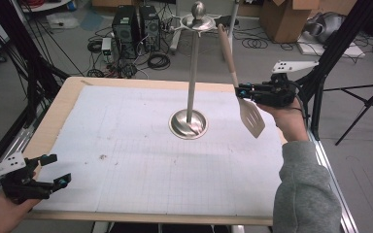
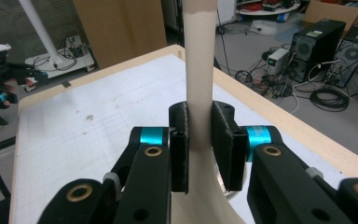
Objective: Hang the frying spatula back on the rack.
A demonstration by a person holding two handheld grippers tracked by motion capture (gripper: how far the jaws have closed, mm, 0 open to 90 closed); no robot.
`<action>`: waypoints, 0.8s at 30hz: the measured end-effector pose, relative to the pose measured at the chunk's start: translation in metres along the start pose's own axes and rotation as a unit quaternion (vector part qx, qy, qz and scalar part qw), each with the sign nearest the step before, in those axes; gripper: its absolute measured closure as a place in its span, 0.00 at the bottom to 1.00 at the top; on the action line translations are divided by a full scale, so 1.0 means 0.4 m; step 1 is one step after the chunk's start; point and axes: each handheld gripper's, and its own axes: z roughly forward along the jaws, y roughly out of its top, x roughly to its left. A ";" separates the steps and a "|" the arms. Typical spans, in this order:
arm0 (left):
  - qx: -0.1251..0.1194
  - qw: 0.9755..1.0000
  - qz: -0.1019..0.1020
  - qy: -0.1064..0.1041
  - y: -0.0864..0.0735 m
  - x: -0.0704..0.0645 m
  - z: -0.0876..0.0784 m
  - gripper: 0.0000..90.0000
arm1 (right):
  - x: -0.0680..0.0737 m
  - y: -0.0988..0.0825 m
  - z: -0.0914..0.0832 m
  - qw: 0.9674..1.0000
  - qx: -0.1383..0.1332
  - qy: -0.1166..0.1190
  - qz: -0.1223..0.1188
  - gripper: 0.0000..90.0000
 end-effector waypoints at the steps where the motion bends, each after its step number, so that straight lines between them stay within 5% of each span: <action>1: 0.000 1.000 -0.001 0.000 0.000 0.000 0.000 0.02 | 0.001 0.001 0.008 1.000 0.002 -0.001 0.000 0.86; 24: -0.002 1.000 -0.002 0.005 -0.006 0.000 -0.015 0.02 | -0.003 0.004 0.096 1.000 0.014 0.002 0.004 0.86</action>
